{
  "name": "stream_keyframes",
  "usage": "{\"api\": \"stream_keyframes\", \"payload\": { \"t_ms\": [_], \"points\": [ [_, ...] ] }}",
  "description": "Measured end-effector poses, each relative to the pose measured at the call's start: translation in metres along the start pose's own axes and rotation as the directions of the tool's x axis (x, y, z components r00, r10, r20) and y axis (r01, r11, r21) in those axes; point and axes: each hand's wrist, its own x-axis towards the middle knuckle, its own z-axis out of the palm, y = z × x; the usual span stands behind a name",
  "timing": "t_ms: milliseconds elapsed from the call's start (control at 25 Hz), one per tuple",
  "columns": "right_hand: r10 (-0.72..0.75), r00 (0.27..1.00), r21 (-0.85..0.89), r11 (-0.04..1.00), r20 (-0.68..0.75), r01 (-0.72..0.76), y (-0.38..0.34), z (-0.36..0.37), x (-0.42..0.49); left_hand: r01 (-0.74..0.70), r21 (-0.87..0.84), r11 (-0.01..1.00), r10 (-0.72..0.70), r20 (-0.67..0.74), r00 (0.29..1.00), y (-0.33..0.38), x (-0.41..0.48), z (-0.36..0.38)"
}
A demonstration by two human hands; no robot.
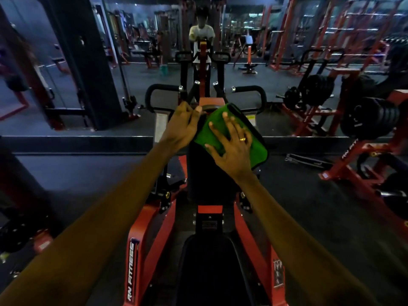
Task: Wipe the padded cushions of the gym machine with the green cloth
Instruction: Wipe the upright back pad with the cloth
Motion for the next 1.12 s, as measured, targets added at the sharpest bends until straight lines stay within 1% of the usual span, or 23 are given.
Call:
{"api": "stream_keyframes", "payload": {
  "t_ms": [120,240,400,480,560,640,720,760,880,920,1000,1120],
  "points": [
    [0.047,0.999,-0.057,0.997,0.011,-0.047,-0.001,0.007,0.017,-0.089,-0.024,0.996,0.087,-0.042,0.995,-0.008,-0.006,0.005],
    [0.063,0.998,-0.044,0.997,0.017,-0.063,-0.003,0.017,-0.001,-0.180,-0.008,0.984,0.179,-0.079,0.981,-0.011,-0.003,0.008],
    [0.094,0.996,-0.026,0.995,0.005,-0.094,0.001,0.021,-0.028,-0.275,0.154,0.949,0.293,-0.114,0.949,-0.028,0.008,0.016],
    [0.160,0.987,-0.006,0.987,-0.021,-0.161,-0.001,0.018,-0.014,-0.314,0.282,0.907,0.352,-0.095,0.931,-0.031,0.007,0.019],
    [0.271,0.962,0.075,0.961,-0.044,-0.267,0.001,0.013,0.020,-0.317,0.343,0.884,0.360,-0.065,0.931,-0.032,0.005,0.024],
    [0.297,0.953,0.137,0.948,-0.060,-0.287,0.008,0.009,0.040,-0.290,0.343,0.893,0.333,-0.071,0.940,-0.033,0.004,0.030],
    [0.279,0.957,0.171,0.950,-0.081,-0.263,0.012,0.013,0.024,-0.304,0.322,0.897,0.346,-0.081,0.935,-0.036,0.005,0.034],
    [0.303,0.950,0.202,0.937,-0.075,-0.283,0.010,0.018,0.006,-0.320,0.309,0.896,0.358,-0.073,0.931,-0.038,0.006,0.034],
    [0.435,0.899,0.292,0.867,-0.051,-0.403,0.000,0.028,-0.036,-0.347,0.314,0.884,0.380,-0.047,0.924,-0.041,0.007,0.031],
    [0.443,0.895,0.309,0.859,-0.050,-0.408,0.001,0.028,-0.034,-0.353,0.315,0.881,0.387,-0.052,0.921,-0.041,0.007,0.031],
    [0.398,0.915,0.293,0.884,-0.066,-0.364,0.001,0.021,-0.010,-0.361,0.305,0.881,0.398,-0.070,0.915,-0.041,0.005,0.034],
    [0.278,0.957,0.144,0.954,-0.087,-0.264,0.002,0.011,0.040,-0.379,0.303,0.874,0.425,-0.102,0.899,-0.045,0.009,0.038]
  ]
}}
